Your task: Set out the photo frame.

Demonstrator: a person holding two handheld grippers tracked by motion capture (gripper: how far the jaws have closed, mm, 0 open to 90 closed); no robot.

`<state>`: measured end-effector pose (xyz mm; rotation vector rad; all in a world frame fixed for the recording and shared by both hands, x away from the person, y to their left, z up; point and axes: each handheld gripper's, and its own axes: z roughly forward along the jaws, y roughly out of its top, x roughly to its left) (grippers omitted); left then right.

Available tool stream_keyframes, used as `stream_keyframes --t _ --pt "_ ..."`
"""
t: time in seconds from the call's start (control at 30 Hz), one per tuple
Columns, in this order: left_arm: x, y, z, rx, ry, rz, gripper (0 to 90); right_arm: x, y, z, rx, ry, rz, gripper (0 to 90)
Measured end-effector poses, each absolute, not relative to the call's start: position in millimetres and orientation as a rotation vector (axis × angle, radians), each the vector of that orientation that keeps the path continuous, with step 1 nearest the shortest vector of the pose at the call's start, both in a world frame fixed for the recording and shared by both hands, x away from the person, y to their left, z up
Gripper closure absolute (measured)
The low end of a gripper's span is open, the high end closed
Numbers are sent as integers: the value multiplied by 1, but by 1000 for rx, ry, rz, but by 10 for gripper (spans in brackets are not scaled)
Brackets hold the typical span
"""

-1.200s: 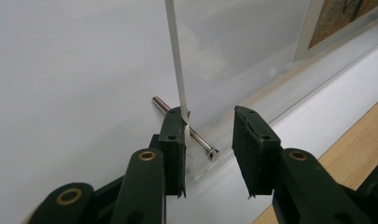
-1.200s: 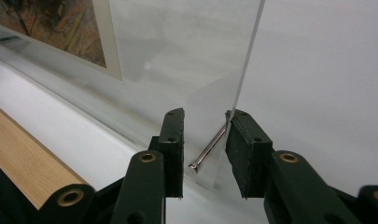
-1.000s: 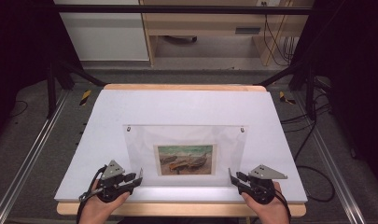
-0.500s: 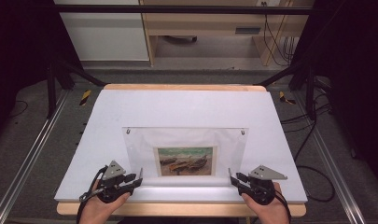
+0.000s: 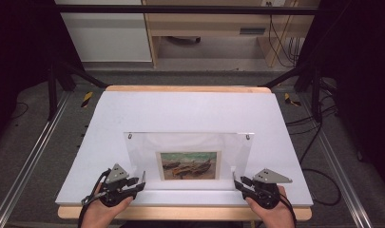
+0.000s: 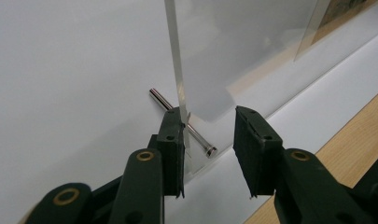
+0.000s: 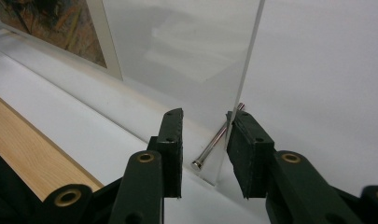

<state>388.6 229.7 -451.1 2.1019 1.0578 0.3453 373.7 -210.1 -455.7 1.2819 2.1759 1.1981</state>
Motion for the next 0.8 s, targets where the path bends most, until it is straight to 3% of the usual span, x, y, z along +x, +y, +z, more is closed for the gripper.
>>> stream_keyframes --t 0.8 --pt "390 229 -453 2109 1056 326 610 373 -209 -457 1274 2179 1200 629"
